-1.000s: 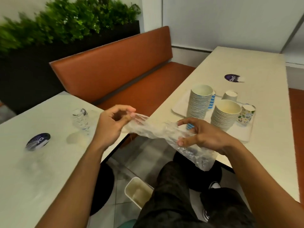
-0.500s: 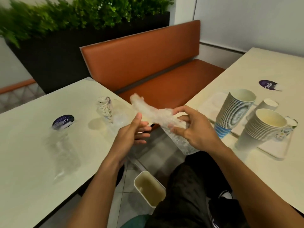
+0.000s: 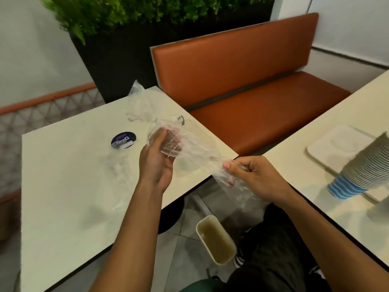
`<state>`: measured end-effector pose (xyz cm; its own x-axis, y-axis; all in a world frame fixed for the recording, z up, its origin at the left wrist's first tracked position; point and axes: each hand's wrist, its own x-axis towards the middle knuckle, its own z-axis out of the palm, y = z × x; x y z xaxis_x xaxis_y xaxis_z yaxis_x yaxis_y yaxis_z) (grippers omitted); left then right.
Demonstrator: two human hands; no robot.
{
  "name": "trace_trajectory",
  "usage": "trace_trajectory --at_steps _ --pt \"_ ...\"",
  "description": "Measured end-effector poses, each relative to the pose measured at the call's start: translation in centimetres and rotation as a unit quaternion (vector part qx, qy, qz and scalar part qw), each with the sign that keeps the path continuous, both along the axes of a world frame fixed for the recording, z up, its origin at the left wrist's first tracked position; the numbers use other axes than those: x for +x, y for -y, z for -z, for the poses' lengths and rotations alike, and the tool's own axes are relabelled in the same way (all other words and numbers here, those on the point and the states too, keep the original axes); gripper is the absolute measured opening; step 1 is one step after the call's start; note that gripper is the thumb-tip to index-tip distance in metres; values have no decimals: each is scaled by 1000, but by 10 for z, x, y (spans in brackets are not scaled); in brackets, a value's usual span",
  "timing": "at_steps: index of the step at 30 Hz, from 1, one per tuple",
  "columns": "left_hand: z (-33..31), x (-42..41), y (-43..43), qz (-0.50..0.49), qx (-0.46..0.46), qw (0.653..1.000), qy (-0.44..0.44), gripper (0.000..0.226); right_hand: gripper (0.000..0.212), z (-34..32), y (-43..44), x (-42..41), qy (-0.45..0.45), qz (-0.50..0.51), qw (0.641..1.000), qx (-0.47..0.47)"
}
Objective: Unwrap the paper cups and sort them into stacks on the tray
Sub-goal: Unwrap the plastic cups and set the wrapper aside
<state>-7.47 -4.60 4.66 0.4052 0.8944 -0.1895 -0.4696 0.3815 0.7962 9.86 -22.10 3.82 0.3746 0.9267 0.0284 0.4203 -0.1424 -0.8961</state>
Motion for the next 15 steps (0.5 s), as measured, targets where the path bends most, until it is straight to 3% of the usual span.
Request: trace_trajectory --at_steps 3,5,8,10,12,15 --pt "-1 -16 -9 -15 -11 1000 15 38 29 4 -13 -7 -22 27 999 -2" --pt "6 -26 -7 -48 -15 999 -1 55 27 5 -20 -12 -15 47 999 8" --pt "20 -40 4 -171 42 983 -46 59 26 1 -32 -19 3 87 996 28" --pt "24 -43 17 -254 137 952 -97 59 30 0 -39 -24 51 109 992 26" --pt "26 -39 26 -280 216 923 -151 46 29 1 -48 -31 136 119 983 27" --pt "27 -27 31 -181 246 917 -256 43 19 1 -61 -48 267 123 954 58"
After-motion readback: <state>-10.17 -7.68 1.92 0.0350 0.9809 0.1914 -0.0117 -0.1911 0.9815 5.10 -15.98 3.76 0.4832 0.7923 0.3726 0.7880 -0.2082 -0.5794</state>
